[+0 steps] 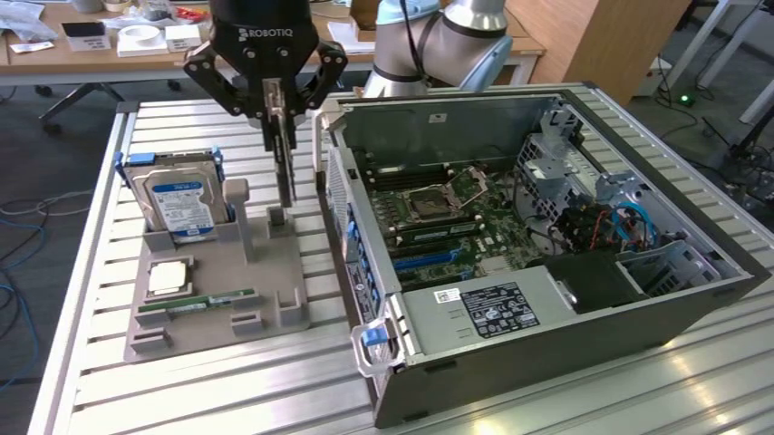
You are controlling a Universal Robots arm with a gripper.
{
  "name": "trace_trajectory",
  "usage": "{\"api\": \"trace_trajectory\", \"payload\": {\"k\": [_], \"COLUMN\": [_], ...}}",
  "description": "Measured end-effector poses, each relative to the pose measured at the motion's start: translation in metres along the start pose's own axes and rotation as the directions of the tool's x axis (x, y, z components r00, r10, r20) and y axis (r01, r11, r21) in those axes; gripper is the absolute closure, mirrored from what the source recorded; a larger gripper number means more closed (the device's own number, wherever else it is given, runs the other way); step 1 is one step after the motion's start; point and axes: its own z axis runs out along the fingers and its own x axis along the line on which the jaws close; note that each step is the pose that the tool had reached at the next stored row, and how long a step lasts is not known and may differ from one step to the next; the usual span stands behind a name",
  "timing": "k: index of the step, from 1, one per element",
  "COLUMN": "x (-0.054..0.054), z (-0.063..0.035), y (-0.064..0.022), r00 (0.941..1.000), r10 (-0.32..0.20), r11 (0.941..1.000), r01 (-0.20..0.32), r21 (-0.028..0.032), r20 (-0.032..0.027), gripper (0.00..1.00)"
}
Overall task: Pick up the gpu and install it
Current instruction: 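Pick up the gpu and move the gpu toward the slot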
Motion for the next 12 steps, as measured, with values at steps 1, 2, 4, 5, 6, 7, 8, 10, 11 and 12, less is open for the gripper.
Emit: {"api": "trace_trajectory", "payload": {"k": [1,2,4,5,6,7,8,10,11,12], "x": [-0.002,-0.004,-0.009,-0.011,-0.014,-0.016,-0.019,-0.024,-0.026,-0.029], "z": [0.0,0.0001,0.0003,0.0003,0.0004,0.0004,0.0005,0.0007,0.0007,0.0008], "y": [0.0001,0.0002,0.0004,0.0005,0.0006,0.0008,0.001,0.0013,0.0014,0.0016], "r00": [1.0,1.0,1.0,1.0,1.0,1.0,1.0,1.0,1.0,1.0], "r10": [0.0,0.0,0.0,0.0,0.0,0.0,0.0,0.0,0.0,0.0], "r11": [1.0,1.0,1.0,1.0,1.0,1.0,1.0,1.0,1.0,1.0], "r01": [0.0,0.0,0.0,0.0,0.0,0.0,0.0,0.0,0.0,0.0], "r21": [0.0,0.0001,0.0,0.0001,0.0001,0.0001,0.0001,0.0,0.0001,0.0], "r20": [-0.0001,-0.0001,0.0,-0.0001,-0.0001,-0.0001,-0.0001,0.0,-0.0001,0.0], "gripper": [0.74,0.74,0.74,0.74,0.74,0.74,0.74,0.74,0.74,0.74]}}
